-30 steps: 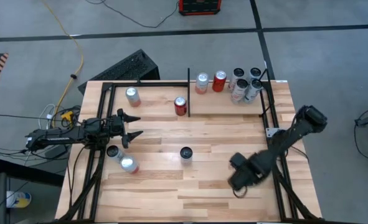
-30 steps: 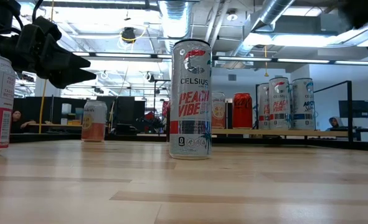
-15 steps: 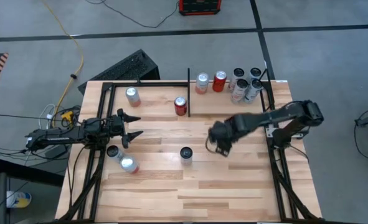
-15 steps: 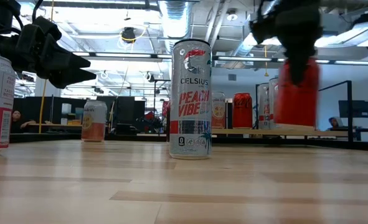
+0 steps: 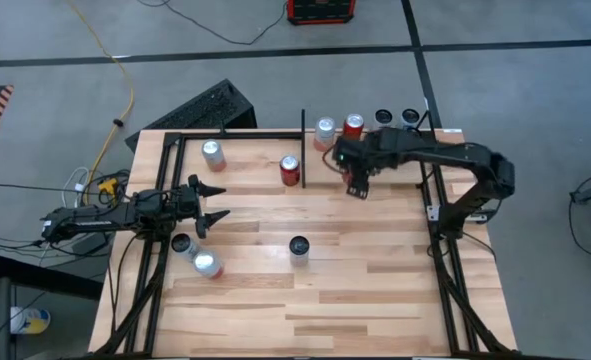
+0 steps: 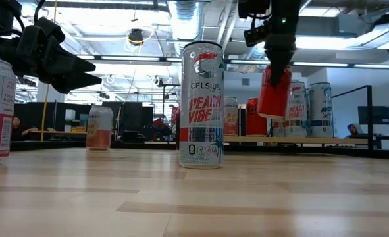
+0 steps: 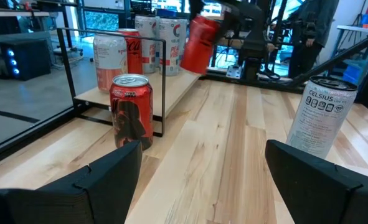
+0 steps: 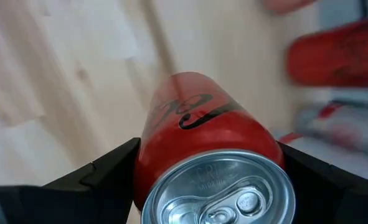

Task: Place canned beverage on shelf
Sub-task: Put the red soda can on the shelf

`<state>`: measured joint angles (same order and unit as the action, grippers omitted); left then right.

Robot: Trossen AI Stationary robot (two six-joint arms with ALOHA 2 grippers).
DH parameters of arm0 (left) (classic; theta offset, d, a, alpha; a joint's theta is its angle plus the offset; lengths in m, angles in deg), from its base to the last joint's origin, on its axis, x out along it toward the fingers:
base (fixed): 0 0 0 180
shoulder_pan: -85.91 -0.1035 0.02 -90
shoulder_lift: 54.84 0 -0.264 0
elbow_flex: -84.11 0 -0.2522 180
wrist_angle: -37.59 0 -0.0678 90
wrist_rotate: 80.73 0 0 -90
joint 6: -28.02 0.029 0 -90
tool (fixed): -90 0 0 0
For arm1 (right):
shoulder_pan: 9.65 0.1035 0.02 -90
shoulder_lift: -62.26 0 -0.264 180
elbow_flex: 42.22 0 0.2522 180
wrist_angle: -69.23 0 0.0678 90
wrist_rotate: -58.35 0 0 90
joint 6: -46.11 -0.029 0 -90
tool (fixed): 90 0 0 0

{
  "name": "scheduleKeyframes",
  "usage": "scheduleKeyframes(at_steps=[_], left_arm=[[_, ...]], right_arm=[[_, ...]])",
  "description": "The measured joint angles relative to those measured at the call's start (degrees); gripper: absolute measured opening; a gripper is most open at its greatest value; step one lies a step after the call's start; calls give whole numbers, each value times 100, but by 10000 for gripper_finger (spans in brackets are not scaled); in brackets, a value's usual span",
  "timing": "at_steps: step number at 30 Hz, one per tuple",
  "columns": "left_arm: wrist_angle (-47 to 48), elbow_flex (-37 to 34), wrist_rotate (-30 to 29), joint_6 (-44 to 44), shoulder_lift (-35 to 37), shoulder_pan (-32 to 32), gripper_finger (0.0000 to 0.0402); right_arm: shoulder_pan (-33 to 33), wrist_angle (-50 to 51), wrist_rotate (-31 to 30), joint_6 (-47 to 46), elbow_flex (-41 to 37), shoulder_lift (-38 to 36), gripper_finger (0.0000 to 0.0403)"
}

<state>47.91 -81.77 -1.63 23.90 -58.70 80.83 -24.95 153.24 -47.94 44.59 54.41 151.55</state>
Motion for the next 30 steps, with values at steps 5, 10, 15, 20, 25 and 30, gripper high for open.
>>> scheduleKeyframes(at_steps=[5,10,15,20,25,30], left_arm=[[1,0,0,0,2,0,327],[0,0,0,0,0,0,327],[1,0,0,0,1,0,327],[2,0,0,0,2,0,327],[1,1,0,1,2,0,327],[2,0,0,0,0,0,327]], right_arm=[[-317,-486,8,1275,108,6,339],[-611,-771,178,1899,118,9,340],[-912,-657,321,2143,118,9,340],[-1126,-638,480,2442,118,11,340],[-1227,-824,599,2677,118,11,340],[-1227,-736,698,2777,118,11,340]])
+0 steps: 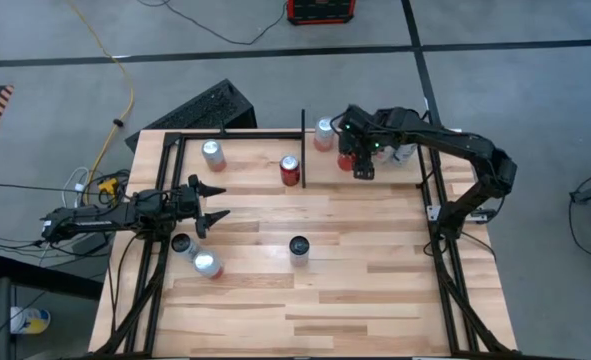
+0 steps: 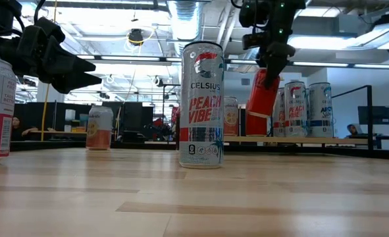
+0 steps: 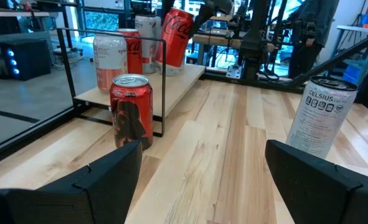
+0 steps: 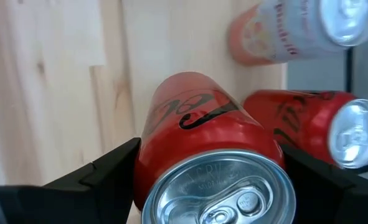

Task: Place canned beverage on shelf
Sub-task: Put the red soda can on the shelf

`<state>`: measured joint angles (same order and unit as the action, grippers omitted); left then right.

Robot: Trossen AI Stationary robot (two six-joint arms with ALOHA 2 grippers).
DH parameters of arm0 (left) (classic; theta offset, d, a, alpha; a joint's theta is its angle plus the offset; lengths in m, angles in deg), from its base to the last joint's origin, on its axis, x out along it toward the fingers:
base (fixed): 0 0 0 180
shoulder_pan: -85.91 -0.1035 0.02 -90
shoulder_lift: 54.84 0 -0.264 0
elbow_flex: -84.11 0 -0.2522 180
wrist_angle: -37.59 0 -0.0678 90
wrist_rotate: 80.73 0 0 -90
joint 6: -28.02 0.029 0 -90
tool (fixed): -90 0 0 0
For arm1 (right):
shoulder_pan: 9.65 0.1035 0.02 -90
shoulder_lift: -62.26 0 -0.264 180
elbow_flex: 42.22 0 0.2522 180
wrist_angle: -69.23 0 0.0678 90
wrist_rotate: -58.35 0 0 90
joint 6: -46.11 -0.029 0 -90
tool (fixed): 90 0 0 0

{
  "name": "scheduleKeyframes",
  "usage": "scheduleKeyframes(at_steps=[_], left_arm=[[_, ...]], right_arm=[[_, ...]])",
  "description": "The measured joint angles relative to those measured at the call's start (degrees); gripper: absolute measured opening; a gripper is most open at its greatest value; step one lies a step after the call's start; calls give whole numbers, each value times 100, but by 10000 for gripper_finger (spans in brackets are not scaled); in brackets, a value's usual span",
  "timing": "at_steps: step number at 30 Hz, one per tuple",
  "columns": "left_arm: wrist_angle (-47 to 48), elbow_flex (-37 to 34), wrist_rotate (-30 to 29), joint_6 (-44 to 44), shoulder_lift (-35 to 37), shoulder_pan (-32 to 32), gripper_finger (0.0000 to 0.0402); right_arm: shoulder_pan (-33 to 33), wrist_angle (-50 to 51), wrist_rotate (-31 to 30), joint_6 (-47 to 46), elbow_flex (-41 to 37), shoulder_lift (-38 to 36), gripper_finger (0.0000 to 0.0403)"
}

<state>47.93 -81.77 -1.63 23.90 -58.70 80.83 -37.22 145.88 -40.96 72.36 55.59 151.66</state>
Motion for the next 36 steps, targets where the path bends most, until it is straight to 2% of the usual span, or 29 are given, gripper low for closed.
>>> scheduleKeyframes(at_steps=[9,25,36], left_arm=[[-2,0,0,0,1,0,327],[-2,0,0,0,0,0,327],[-1,0,0,0,2,0,327]], right_arm=[[-1,218,199,246,0,0,340],[-372,263,451,594,0,0,340],[-365,209,446,717,-4,663,340]])
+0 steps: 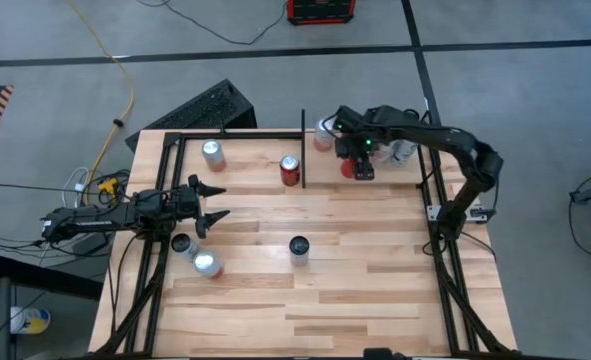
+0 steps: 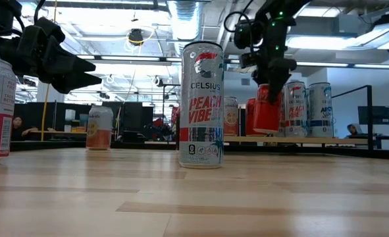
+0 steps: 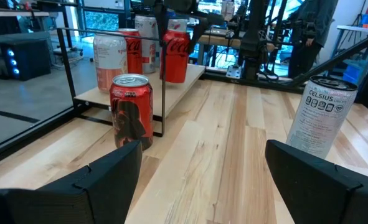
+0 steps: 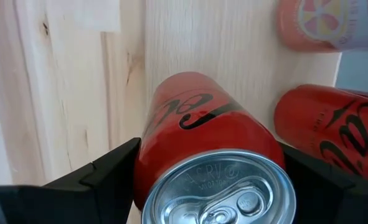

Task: Place canned beverage on shelf
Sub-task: Put the red soda can on the shelf

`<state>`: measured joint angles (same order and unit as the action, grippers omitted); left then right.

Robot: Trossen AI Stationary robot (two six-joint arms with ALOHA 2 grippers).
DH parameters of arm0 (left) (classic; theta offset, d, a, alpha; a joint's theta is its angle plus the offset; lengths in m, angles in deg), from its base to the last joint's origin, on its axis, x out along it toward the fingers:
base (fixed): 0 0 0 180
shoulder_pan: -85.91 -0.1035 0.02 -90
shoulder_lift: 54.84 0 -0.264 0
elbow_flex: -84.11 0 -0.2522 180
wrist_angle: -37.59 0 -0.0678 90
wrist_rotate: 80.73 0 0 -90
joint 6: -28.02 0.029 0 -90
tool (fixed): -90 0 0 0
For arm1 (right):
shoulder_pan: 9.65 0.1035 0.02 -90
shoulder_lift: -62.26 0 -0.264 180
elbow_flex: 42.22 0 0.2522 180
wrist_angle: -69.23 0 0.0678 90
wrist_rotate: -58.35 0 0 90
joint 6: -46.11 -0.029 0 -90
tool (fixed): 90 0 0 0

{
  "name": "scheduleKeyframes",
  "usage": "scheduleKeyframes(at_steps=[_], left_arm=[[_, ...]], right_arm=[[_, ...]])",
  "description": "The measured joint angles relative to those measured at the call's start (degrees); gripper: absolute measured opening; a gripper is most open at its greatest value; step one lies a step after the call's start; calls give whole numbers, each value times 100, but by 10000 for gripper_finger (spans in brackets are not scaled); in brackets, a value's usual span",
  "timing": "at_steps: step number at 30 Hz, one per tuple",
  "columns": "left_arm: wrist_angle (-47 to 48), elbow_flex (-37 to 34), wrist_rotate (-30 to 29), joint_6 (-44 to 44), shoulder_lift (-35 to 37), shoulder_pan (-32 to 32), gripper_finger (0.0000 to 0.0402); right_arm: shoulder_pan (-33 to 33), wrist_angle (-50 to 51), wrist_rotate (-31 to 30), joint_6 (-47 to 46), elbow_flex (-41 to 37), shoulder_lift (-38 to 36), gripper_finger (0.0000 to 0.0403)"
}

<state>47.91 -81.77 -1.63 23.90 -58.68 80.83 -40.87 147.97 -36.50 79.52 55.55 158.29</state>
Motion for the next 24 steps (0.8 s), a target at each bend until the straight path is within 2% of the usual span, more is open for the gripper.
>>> scheduleKeyframes(at_steps=[11,20,24], left_arm=[[0,1,0,0,-1,0,327],[0,0,0,0,0,1,327],[2,0,0,0,0,0,327]], right_arm=[[-90,65,10,106,2,87,342],[-101,135,41,-40,7,85,384],[-116,89,37,-38,7,82,391]])
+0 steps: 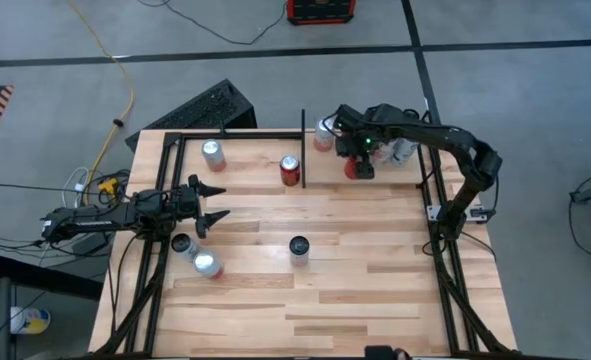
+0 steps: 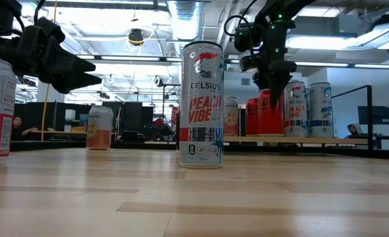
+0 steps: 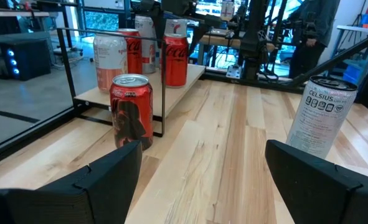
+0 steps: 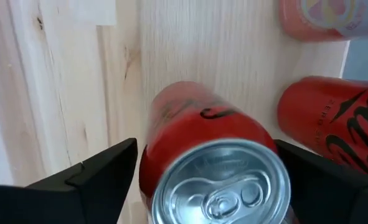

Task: Place canned beverage on shelf
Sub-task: Put the red soda can on the shelf

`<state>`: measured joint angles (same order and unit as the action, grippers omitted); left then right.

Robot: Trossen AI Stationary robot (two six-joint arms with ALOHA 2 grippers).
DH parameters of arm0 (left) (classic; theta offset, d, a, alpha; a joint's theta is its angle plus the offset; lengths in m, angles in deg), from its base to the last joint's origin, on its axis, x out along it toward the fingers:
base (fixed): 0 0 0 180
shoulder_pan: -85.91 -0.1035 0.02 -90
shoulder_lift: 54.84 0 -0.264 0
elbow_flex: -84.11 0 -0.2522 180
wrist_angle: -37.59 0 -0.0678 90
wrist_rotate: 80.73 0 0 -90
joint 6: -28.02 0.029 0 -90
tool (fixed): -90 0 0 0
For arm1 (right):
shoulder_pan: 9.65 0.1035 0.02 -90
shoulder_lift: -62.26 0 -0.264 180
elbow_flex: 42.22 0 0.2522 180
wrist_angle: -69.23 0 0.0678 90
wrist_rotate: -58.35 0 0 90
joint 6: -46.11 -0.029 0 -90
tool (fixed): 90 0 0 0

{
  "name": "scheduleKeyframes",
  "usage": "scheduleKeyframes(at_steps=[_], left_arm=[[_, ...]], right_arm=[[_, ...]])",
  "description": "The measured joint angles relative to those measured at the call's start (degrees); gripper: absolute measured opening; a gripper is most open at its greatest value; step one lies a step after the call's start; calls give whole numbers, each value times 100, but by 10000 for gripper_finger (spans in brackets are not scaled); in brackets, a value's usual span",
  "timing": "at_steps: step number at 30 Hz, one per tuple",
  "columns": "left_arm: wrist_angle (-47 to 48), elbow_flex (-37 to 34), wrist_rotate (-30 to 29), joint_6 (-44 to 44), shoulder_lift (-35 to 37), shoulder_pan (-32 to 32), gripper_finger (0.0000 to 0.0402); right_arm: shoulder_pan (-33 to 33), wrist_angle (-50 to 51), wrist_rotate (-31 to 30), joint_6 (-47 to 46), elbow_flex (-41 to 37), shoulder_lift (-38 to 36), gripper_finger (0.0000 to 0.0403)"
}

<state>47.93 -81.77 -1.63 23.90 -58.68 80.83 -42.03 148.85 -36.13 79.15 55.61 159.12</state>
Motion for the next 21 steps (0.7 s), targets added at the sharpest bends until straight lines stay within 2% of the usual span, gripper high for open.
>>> scheduleKeyframes(at_steps=[10,16,21], left_arm=[[-2,0,0,0,0,0,327],[-1,1,0,0,0,0,327],[0,2,0,0,0,0,327]], right_arm=[[88,-113,-583,284,233,-74,388],[299,154,-593,112,842,-75,388],[681,673,-488,-413,1316,-76,388]])
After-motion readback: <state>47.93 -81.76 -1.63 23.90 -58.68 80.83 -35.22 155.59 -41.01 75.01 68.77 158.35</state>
